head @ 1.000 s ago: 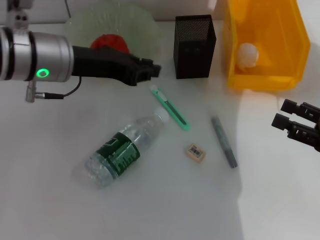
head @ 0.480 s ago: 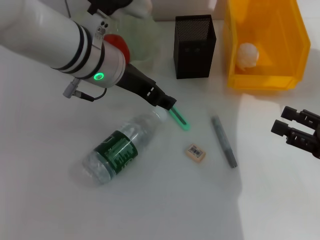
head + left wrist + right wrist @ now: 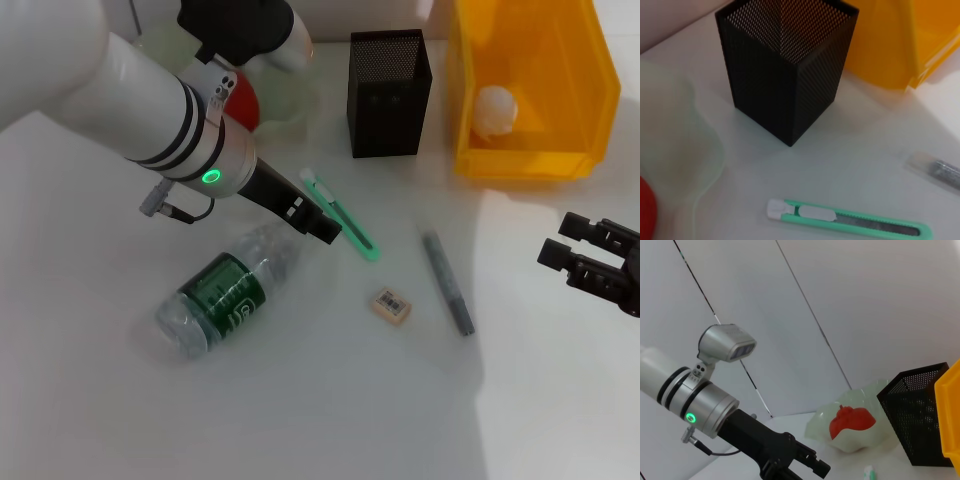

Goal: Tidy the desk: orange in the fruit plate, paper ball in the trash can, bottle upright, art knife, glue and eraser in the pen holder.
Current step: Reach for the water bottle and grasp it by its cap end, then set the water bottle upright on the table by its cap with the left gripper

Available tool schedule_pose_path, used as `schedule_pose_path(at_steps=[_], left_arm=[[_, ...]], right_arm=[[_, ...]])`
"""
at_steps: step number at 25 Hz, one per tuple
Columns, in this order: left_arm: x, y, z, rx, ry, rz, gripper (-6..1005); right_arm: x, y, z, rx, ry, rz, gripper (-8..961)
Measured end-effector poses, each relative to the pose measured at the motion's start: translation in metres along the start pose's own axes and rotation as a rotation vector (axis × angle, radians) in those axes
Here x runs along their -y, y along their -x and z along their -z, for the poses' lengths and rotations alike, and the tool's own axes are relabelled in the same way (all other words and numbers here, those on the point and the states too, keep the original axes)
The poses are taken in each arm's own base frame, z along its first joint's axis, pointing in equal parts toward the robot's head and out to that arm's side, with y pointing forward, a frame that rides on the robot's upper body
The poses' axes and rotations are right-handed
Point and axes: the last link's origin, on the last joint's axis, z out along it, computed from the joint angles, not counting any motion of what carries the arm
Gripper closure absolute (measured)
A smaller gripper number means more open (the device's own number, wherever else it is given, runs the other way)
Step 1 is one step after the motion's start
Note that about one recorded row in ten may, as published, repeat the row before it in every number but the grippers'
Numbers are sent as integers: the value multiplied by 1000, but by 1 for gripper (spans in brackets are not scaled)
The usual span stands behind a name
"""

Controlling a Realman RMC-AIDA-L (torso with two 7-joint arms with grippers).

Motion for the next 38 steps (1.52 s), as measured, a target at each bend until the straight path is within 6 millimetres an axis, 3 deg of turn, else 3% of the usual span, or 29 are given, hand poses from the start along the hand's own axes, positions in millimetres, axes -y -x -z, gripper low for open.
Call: schedule_pose_path(at_steps=[15, 17, 28, 33, 38], left_arm=[[-1, 7, -17, 31, -42, -49, 254], [-1, 7, -17, 30, -43, -52, 448], [-2, 11, -20, 51, -70, -99, 512], [-5, 10, -15, 10, -80, -120, 554], [-6, 10, 5, -102, -96, -116, 561]], right_arm=[[1, -5, 0, 2, -14, -17, 222], [1, -5, 1, 3, -17, -17, 222], [0, -9, 1, 2, -25, -30, 222], [0, -10, 1, 2, -26, -30, 222], [1, -10, 1, 2, -27, -30, 222]])
